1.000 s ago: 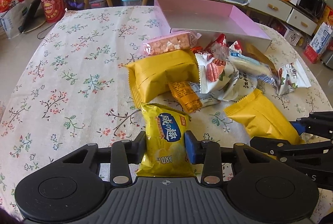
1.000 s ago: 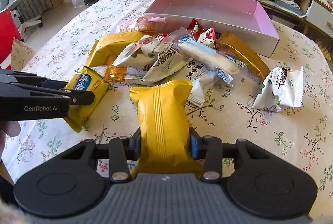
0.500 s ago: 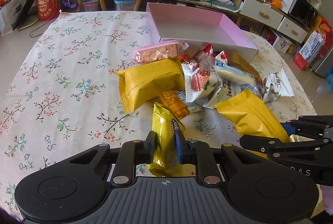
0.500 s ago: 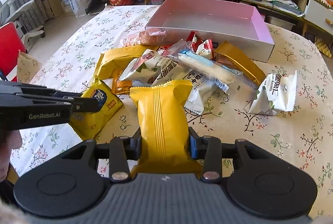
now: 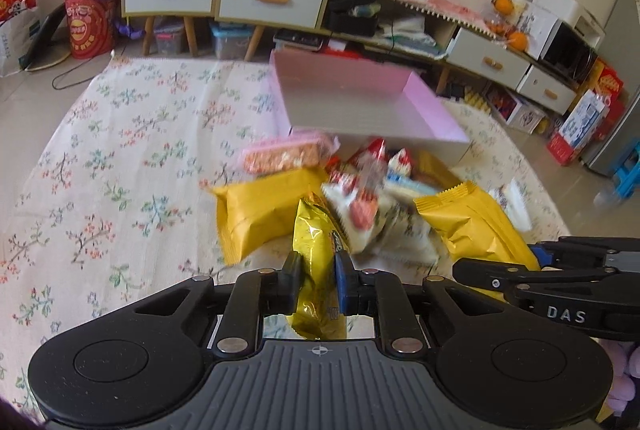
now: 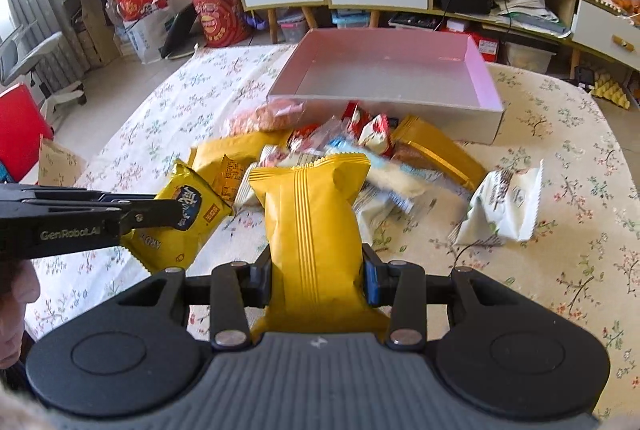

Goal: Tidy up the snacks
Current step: 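Carry both packs into the pink tray and open the left tool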

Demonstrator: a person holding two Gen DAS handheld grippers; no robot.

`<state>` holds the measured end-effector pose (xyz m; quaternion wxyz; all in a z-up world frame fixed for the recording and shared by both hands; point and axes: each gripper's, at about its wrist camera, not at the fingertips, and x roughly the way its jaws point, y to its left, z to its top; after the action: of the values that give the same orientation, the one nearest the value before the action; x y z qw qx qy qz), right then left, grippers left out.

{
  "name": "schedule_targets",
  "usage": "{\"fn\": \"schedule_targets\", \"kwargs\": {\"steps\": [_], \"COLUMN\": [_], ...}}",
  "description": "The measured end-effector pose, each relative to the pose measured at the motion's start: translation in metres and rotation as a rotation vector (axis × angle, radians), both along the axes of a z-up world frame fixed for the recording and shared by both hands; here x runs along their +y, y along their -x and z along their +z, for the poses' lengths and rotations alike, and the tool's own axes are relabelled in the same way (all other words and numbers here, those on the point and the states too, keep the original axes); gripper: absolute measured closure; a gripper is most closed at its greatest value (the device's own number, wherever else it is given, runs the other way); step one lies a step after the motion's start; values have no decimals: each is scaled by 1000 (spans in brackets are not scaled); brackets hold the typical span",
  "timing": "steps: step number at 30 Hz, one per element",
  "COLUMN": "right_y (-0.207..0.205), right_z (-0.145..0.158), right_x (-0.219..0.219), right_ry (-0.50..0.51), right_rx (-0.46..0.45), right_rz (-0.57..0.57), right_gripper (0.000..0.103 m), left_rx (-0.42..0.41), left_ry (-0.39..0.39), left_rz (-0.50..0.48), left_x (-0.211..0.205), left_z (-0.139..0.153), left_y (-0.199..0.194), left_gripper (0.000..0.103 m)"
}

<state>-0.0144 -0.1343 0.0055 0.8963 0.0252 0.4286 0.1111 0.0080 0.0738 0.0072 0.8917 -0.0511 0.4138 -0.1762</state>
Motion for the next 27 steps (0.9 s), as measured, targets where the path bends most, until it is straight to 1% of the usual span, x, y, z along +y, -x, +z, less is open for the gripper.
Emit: {"fn": "schedule_targets", "kwargs": {"steps": [8, 13, 16, 19, 21, 27], "right_y": [-24, -50, -67, -87, -99, -133], "right_z": [19, 25, 24, 23, 21, 12], "right_x": [-10, -16, -20, -29, -36, -49], "right_ry": [-17, -34, -39, -57, -59, -41], "right_rx": [-38, -39, -38, -28, -30, -38], "right_rz": [-54, -101, -120, -134, -149, -181], "right_gripper": [65, 65, 65, 65, 65, 65], "left_rx": [-62, -67, -79, -89, -81, -43], "left_ry": [53, 80, 75, 46, 31, 55], "left_rz": [41, 72, 77, 76, 89, 107], "left_x": [-8, -19, -30, -41, -45, -51], "left_z": [27, 35, 39, 38, 35, 14], "left_y": [-20, -45, -62, -82, -97, -146], "left_gripper": [88, 88, 88, 88, 88, 88]}}
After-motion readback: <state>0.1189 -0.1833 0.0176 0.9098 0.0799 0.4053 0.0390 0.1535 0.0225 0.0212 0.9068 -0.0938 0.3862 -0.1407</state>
